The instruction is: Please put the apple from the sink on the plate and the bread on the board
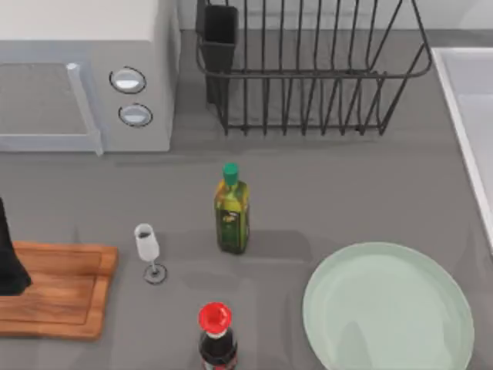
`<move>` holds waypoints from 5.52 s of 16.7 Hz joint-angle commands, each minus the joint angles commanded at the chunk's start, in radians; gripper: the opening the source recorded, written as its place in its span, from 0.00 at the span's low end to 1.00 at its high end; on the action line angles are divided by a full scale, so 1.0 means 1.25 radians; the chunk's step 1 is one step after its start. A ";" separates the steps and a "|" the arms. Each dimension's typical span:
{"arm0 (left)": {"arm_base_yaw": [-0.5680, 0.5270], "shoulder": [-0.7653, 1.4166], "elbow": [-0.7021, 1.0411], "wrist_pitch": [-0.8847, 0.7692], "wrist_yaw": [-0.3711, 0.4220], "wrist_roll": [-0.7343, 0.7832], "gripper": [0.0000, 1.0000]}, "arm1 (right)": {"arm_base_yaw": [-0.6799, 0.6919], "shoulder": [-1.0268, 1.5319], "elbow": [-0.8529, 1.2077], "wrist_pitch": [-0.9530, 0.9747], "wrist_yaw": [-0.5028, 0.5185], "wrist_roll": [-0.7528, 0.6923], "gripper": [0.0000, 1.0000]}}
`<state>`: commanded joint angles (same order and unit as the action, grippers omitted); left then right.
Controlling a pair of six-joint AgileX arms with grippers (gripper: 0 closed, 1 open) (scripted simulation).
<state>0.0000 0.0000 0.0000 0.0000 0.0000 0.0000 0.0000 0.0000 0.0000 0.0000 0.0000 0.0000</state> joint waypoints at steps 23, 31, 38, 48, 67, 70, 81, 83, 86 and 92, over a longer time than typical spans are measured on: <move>0.000 0.000 0.000 0.000 0.000 0.000 1.00 | 0.000 0.000 0.000 0.000 0.000 0.000 1.00; 0.000 0.000 0.000 0.000 0.000 0.000 1.00 | -0.025 0.234 0.212 -0.137 0.000 -0.023 1.00; 0.000 0.000 0.000 0.000 0.000 0.000 1.00 | -0.076 0.792 0.655 -0.420 0.001 -0.069 1.00; 0.000 0.000 0.000 0.000 0.000 0.000 1.00 | -0.146 1.590 1.261 -0.802 0.002 -0.132 1.00; 0.000 0.000 0.000 0.000 0.000 0.000 1.00 | -0.160 1.859 1.290 -0.676 0.004 -0.144 1.00; 0.000 0.000 0.000 0.000 0.000 0.000 1.00 | -0.161 1.889 1.261 -0.629 0.004 -0.144 1.00; 0.000 0.000 0.000 0.000 0.000 0.000 1.00 | -0.161 1.889 1.261 -0.628 0.004 -0.144 0.40; 0.000 0.000 0.000 0.000 0.000 0.000 1.00 | -0.161 1.889 1.261 -0.628 0.004 -0.144 0.25; 0.000 0.000 0.000 0.000 0.000 0.000 1.00 | -0.161 1.889 1.261 -0.628 0.004 -0.144 0.02; 0.000 0.000 0.000 0.000 0.000 0.000 1.00 | -0.161 1.889 1.261 -0.628 0.004 -0.144 0.00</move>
<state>0.0000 0.0000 0.0000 0.0000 0.0000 0.0000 -0.2012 2.3614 1.5759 -0.7852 0.0047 -0.1799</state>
